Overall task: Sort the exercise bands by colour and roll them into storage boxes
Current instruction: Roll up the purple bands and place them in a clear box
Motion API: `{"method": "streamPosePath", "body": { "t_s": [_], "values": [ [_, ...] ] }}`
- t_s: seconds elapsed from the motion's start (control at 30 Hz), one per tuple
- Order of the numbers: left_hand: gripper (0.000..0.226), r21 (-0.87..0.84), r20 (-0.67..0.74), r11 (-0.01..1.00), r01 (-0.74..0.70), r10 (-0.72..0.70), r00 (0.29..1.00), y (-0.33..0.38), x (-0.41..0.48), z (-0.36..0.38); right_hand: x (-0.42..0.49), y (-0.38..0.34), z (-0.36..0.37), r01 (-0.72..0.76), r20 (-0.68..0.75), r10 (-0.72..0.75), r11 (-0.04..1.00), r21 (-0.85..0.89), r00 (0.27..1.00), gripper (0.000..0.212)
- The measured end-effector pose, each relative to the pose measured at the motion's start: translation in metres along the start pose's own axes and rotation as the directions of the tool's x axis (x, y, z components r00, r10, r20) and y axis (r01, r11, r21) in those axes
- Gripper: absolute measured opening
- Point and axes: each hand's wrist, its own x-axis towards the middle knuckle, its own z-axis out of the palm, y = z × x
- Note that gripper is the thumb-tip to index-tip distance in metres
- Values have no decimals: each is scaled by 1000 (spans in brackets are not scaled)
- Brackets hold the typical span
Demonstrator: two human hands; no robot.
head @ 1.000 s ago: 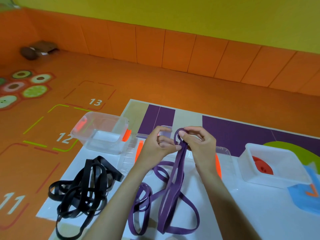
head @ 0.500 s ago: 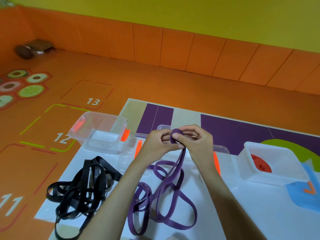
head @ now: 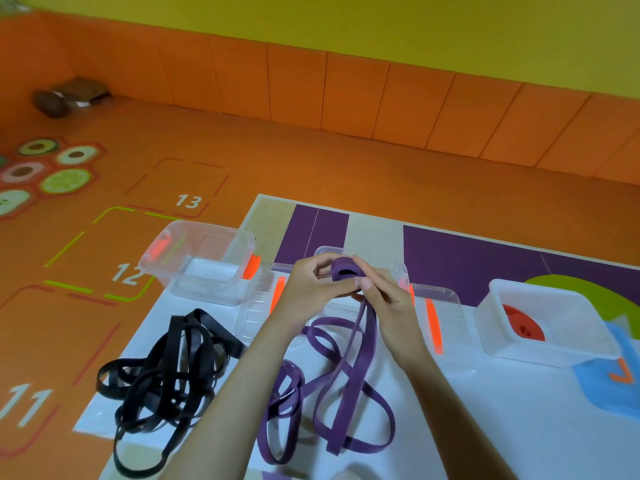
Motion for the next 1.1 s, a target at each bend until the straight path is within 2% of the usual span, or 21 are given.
{"method": "streamPosePath", "body": {
  "t_s": [0.07,0.13,0.2,0.27,0.43,0.53,0.6,0.67,0.77,0.9,1.0,1.1],
  "values": [
    [24,-34,-28,999,10,-11,1000,0,0,2,-3,-2,3,-32,-15,33,997,65,999,45],
    [21,-68,-47,997,21,-24,999,0,-1,4,-8,-5,6,-46,-110,60,991,122,992,46],
    [20,-47,-63,999,21,-24,998,1,-2,8,-12,-3,8,-31,-230,66,988,152,971,34],
    [21,-27,-90,999,29,-31,995,2,-3,12,-15,-1,11,-16,-290,66,985,171,955,29],
    [22,-252,-140,958,133,-172,975,-4,-10,27,-14,-1,23,30,-330,56,968,251,942,33],
    [19,-334,-76,915,225,-264,961,-10,-13,24,-12,1,20,26,-318,43,978,209,947,27],
    [18,-254,-10,925,282,-294,956,-8,-11,11,-11,1,12,24,-274,15,990,139,962,26],
    [25,-79,50,956,283,-279,959,-2,-7,-6,-11,-1,0,32,-213,-12,995,94,977,24],
    [39,87,129,973,214,-224,966,12,-1,-27,-4,-3,-19,29,-73,-27,999,33,997,24],
    [24,328,272,942,70,-165,948,36,10,-44,5,-12,-30,31,79,-26,998,-61,997,25],
    [23,365,269,930,43,-150,951,41,13,-43,5,-16,-30,68,27,-67,996,-50,997,28],
    [21,203,137,979,35,-63,989,28,8,-28,0,-9,-19,20,-195,-1,995,97,981,32]
  ]
}}
